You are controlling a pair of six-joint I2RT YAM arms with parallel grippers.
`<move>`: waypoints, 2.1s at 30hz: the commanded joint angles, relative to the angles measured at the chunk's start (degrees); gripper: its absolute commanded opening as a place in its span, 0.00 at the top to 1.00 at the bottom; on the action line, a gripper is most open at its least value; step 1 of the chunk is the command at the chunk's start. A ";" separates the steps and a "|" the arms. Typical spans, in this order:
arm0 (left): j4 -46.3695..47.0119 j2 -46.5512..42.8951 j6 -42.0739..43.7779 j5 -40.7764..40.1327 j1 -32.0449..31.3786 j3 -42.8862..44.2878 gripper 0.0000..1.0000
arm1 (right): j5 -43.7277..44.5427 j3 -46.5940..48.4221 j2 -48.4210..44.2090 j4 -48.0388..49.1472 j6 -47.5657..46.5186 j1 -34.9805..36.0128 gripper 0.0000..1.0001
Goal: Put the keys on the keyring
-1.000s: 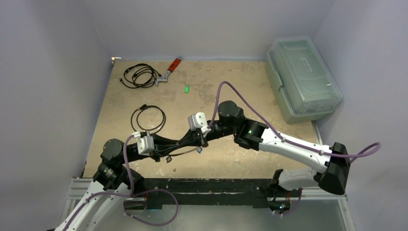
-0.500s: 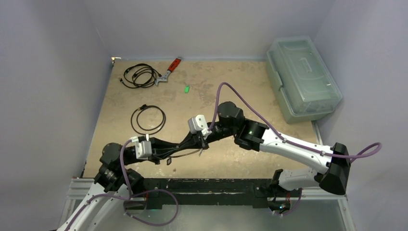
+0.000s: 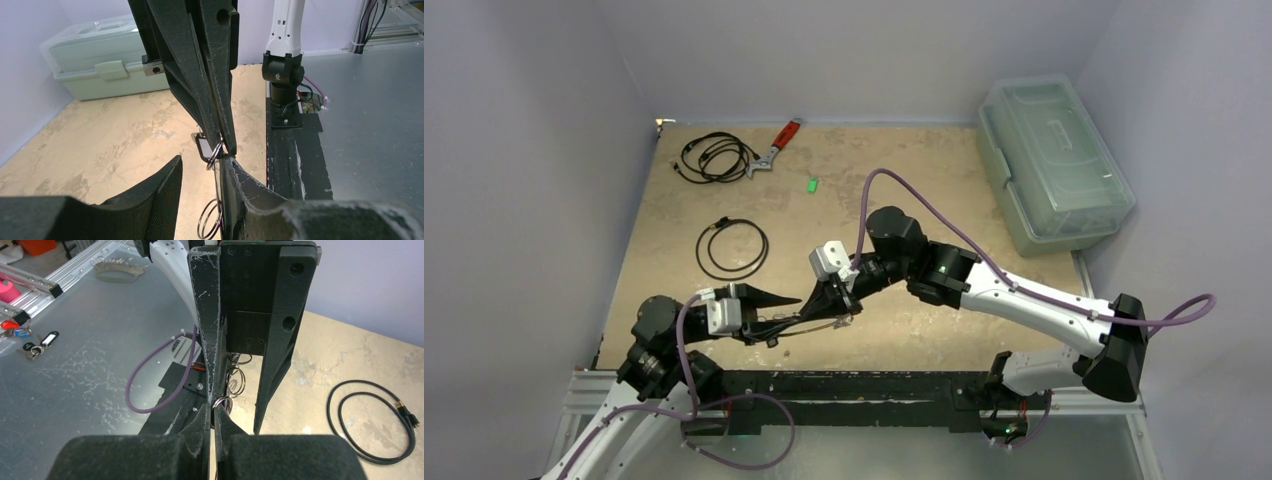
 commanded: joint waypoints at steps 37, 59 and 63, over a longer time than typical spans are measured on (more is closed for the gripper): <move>-20.86 10.09 8.83 -2.57 0.04 14.40 0.69 | 9.90 -5.23 -4.52 10.46 4.27 -1.05 1.00; -16.02 11.37 8.66 -5.96 0.04 11.73 0.66 | 8.12 -6.55 -6.08 12.23 5.01 -1.05 1.00; -13.82 11.58 8.38 -6.47 0.08 10.76 0.70 | 7.68 -6.82 -5.92 12.62 5.14 -1.05 1.00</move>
